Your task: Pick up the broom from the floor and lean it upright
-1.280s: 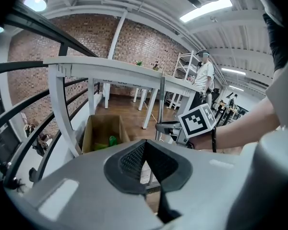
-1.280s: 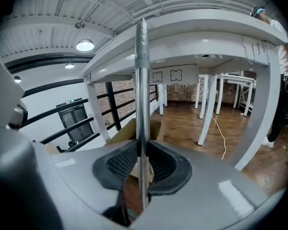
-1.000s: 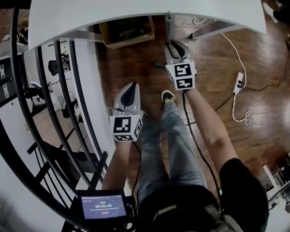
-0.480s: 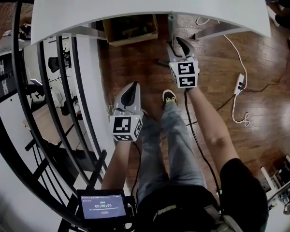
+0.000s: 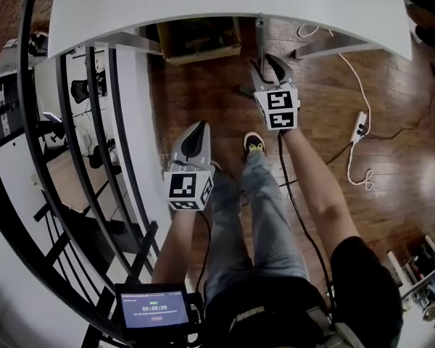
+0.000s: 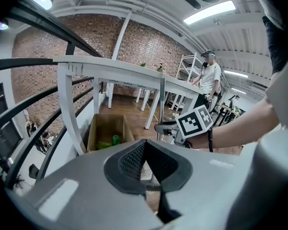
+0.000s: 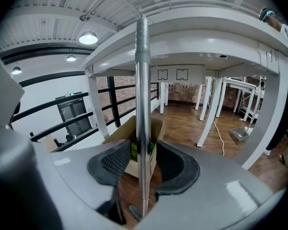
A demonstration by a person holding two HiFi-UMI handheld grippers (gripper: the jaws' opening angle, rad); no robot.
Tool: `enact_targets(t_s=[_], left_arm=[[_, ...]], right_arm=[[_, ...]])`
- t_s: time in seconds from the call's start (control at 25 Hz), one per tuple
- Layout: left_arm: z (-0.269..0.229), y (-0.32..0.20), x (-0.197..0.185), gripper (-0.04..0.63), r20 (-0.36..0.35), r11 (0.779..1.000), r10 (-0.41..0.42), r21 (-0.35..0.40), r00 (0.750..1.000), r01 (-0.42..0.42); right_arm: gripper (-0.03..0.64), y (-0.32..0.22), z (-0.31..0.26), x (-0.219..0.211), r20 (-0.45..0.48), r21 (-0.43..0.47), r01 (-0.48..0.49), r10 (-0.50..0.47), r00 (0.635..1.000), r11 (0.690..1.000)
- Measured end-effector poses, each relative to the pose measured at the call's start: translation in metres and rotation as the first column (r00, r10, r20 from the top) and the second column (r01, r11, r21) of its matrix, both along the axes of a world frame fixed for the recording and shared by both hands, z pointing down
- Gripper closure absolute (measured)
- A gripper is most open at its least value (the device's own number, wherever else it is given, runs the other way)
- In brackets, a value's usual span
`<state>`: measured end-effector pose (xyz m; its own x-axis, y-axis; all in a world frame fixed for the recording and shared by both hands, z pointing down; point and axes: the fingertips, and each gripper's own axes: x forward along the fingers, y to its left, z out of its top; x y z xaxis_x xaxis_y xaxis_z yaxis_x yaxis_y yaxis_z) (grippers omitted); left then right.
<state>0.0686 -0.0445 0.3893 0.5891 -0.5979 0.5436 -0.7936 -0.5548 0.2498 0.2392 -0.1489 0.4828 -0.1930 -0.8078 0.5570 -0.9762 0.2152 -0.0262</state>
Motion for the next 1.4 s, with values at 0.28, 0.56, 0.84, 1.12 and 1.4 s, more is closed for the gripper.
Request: enact_targets(t_s=[0.28, 0.56, 0.84, 1.12, 1.4], left_arm=[[-0.006, -0.005, -0.007, 0.583, 0.004, 1.0, -0.012, 0.005, 1.0, 0.012], [-0.033, 0.005, -0.019, 0.583, 0.025, 1.0, -0.011, 0.025, 1.0, 0.01], [-0.102, 0.044, -0.012, 0.583, -0.009, 0.992, 0.028, 0.122, 1.0, -0.027], [-0.157, 0.071, 0.064, 0.582, -0.07, 0.963, 0.056, 0.267, 0.996, -0.035], [-0.207, 0.018, 0.081, 0.583, -0.06, 0.903, 0.008, 0.429, 0.998, 0.019]], right_arm=[[0.433, 0.004, -0.005, 0.002, -0.007, 0.009, 0.021, -0.021, 1.0, 1.0], [0.423, 0.039, -0.039, 0.023, -0.021, 0.023, 0.034, -0.033, 0.999, 0.999], [0.431, 0.139, -0.125, 0.044, -0.034, 0.088, 0.099, -0.096, 0.995, 0.991], [0.448, 0.199, -0.222, 0.096, 0.077, 0.317, -0.003, -0.023, 0.997, 0.949], [0.612, 0.143, -0.256, 0.096, 0.154, 0.383, -0.053, -0.007, 0.988, 0.922]])
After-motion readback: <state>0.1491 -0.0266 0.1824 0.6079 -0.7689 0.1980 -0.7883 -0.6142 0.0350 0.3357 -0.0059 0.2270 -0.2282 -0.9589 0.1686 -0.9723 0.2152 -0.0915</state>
